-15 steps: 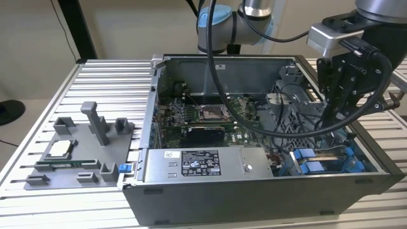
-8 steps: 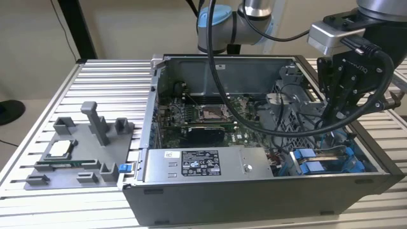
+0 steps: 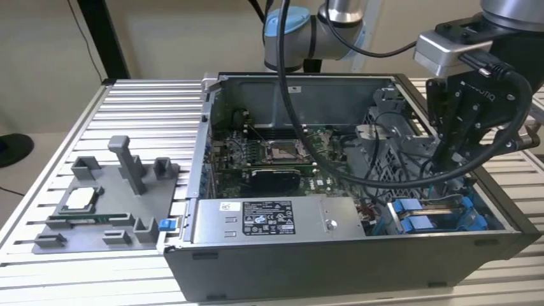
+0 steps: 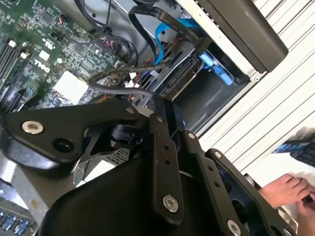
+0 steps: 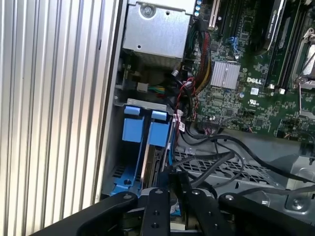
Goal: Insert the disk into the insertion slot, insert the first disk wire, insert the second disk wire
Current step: 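Insert the first disk wire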
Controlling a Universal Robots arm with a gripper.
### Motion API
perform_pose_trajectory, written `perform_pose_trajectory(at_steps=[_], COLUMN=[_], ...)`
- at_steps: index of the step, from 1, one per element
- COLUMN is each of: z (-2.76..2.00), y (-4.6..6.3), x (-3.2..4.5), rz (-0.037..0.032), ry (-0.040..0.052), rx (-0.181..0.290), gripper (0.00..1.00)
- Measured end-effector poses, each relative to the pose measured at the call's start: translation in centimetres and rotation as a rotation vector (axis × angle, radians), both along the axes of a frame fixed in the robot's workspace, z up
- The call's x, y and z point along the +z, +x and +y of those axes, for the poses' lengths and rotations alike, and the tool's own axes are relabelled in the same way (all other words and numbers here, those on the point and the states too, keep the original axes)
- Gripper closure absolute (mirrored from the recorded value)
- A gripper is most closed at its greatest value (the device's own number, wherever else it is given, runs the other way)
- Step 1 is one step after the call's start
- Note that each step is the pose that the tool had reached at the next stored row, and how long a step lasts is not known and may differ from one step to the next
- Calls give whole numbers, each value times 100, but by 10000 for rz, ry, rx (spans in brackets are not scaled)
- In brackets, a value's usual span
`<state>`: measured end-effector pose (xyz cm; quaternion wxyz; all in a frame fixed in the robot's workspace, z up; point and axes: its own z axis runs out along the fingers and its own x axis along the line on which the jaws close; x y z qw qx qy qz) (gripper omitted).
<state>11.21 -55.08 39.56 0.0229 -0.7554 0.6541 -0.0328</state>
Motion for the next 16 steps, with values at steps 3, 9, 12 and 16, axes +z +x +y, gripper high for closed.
perform_pose_trajectory(at_steps=[3,9,12,16], z=[-48,-144,-192,-255], y=[2,4,4,4], x=[-3,-12,-17,-25], rz=[0,0,0,0], ry=[0,0,0,1], rx=[-63,-194,-258,-339], gripper=[100,100,100,100])
